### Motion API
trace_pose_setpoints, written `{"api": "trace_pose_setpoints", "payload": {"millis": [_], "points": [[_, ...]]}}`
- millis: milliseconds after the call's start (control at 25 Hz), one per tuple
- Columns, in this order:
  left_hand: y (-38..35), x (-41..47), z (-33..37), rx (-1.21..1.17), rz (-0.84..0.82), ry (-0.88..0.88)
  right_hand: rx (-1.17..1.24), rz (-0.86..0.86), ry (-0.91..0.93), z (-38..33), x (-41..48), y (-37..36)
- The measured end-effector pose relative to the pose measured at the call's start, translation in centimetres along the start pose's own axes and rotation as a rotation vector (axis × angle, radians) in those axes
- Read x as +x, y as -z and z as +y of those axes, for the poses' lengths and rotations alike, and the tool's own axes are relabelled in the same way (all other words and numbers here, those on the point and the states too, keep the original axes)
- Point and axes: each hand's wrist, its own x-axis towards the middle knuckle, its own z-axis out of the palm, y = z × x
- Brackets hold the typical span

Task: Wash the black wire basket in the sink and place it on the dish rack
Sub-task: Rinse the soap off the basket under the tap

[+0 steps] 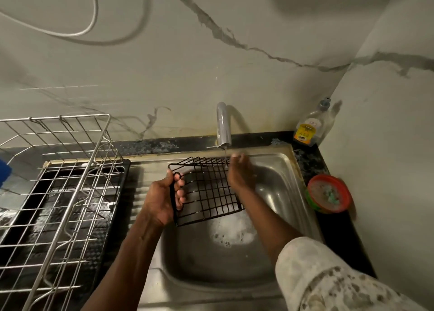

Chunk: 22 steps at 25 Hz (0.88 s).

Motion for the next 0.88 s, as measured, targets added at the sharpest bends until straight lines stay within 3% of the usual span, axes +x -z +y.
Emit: {"api": "trace_pose_setpoints", "payload": {"millis": [120,280,440,640,720,880], "points": [[2.2,0.5,0.2,-0.052,-0.003,0.011,-0.051,0.020,-0.182,0.5,0.9,-0.3],[2.9,1.9,-0.1,-0.066,-0.016,0.031,-0.255,-0.030,0.023,-4.2,-5.7,-3.6],[3.4,1.4,0.2,-0.076,-0.028,0.017,-0.210,-0.037,0.213,-0.6,-6.6,-3.9],[5.0,2.4,-0.3,-0.102,-0.074,0.001,-0.097,0.081,-0.156,3.0,-5.3,-1.7],[5.9,3.5,-0.5,-0.091,-0.114,0.013,-0.164,0.129,-0.084,0.5,-7.5,-3.2],[6.0,2.4,-0.8,-0.115,-0.101,0.011,-0.347,0.002,0.101,-3.3,-11.4,-5.0]]}}
